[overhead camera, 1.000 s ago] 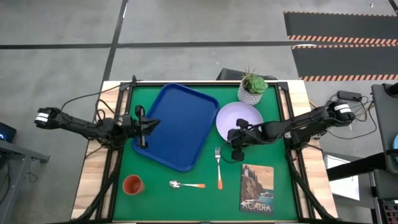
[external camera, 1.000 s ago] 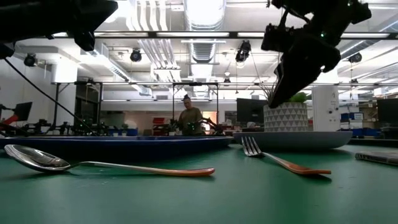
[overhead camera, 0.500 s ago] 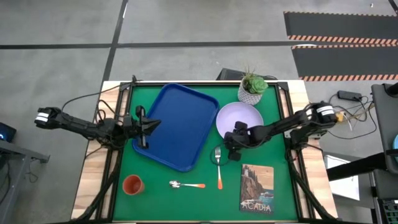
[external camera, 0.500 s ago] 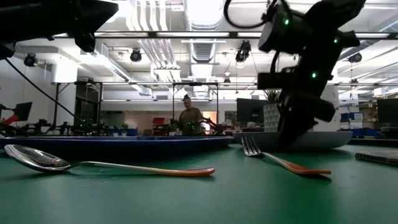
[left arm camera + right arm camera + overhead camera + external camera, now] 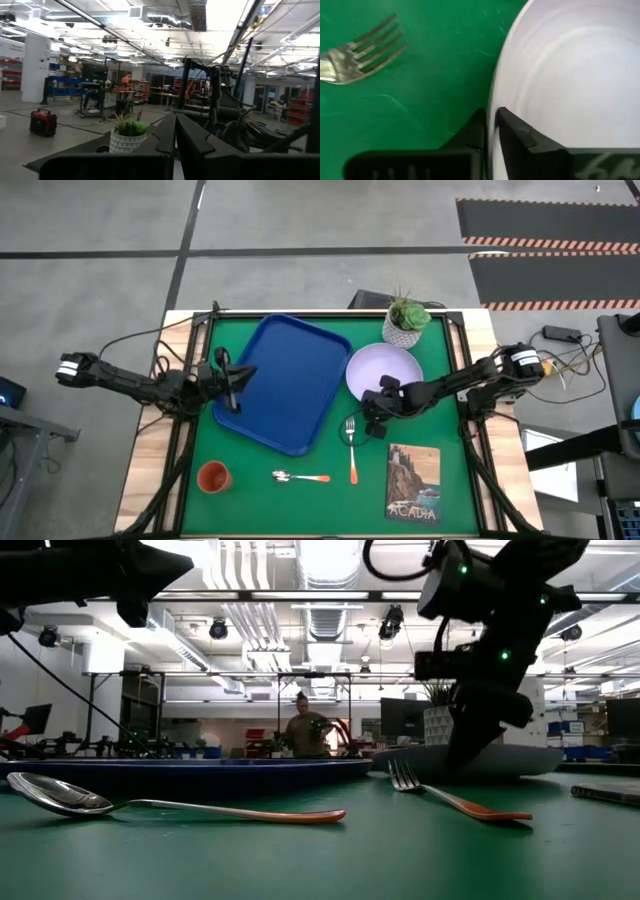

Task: Pick and place plate/cup/fork/spoon on tray
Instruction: Put the white plate on the blue tray

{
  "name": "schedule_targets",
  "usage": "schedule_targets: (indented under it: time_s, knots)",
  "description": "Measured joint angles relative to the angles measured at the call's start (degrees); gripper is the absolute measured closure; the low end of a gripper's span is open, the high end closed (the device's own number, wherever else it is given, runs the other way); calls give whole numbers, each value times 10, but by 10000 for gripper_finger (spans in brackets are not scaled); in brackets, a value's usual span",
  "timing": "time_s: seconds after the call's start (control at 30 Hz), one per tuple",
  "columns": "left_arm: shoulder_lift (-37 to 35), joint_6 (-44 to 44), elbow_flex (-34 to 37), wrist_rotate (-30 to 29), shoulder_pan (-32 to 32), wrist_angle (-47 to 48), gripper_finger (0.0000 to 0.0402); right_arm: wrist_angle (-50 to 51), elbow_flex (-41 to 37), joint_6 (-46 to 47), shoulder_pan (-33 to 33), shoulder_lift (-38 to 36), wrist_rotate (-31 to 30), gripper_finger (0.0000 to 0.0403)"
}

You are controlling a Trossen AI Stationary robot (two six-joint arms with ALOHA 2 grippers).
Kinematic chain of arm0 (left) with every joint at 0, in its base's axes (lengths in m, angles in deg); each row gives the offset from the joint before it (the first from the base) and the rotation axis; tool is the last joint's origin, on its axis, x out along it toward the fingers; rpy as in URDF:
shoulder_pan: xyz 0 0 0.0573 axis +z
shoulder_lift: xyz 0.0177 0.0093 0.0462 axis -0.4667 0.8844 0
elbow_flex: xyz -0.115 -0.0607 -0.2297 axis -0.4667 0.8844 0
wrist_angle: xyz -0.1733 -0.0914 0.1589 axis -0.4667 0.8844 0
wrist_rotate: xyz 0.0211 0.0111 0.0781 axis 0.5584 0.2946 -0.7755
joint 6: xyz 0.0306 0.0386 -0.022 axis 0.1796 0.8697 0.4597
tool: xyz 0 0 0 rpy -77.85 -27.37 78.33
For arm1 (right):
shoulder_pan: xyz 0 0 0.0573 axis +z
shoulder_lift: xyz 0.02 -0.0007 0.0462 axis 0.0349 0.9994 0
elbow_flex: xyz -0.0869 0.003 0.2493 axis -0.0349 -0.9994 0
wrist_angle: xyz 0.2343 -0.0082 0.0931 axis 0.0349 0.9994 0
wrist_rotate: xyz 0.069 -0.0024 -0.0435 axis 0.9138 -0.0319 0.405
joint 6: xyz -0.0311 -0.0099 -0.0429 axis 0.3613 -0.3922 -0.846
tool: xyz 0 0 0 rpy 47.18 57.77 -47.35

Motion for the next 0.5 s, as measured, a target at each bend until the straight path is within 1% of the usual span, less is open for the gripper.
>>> schedule_targets:
  time_s: [0.07, 0.27, 0.5]
  knots:
    - [0, 0, 0, -2, 0, 1, 402, 6, 3, 0, 0, -12, 1, 385]
    - [0, 0, -1, -2, 0, 0, 402, 63, 30, 1, 8, -51, 5, 389]
    - [0, 0, 0, -4, 0, -4, 402, 148, 88, 18, 53, -76, -34, 392]
